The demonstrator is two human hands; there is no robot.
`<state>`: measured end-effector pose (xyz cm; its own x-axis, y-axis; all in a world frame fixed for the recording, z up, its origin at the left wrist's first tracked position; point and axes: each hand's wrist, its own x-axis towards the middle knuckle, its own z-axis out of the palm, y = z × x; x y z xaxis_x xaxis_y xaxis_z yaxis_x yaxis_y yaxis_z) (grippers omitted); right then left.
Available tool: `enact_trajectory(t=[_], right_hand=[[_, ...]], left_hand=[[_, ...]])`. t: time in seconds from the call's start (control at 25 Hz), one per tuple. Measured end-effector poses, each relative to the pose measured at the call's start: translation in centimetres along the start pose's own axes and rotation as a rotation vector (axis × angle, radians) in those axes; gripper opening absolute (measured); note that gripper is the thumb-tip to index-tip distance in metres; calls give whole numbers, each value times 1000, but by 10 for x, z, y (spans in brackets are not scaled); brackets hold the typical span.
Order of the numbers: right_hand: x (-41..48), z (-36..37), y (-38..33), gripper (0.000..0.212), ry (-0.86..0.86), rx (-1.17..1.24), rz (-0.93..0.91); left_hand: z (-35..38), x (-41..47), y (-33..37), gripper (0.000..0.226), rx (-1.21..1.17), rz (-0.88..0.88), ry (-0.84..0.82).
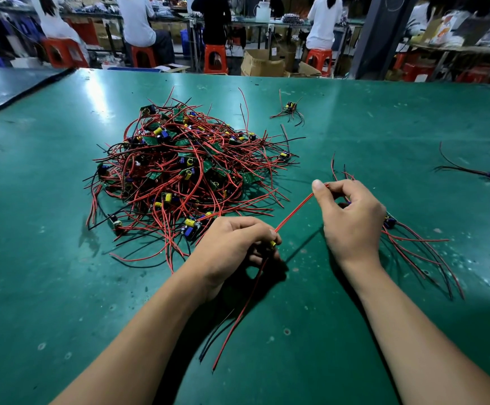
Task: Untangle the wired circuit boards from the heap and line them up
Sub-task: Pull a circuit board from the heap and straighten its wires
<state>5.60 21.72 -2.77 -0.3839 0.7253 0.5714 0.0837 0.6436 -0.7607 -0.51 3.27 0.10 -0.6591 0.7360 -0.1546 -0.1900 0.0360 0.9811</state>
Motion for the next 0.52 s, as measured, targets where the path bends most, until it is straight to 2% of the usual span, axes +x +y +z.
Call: enact_trajectory(t=[0.08,0.24,0.32,0.4,0.44,0.52], right_hand=[[3,0,-4,24,-91,160,241],[7,-3,-19,32,-267,743,835],[12,-8,-22,36,-363,945,1028],[14,-11,-24,35,-408,1079,1110],[14,-12,-24,34,-411,1060,1084],[11,-10,-22,29,-371,843,904]], left_hand=[[-1,0,0,18,-9,-1,-1],[-2,0,0,17,-17,5,11],[-2,1,0,16,-4,8,12],[-2,1,-1,16,14,12,10],[-2,1,-2,16,16,14,13],[-4,2,-3,14,0,19,27]])
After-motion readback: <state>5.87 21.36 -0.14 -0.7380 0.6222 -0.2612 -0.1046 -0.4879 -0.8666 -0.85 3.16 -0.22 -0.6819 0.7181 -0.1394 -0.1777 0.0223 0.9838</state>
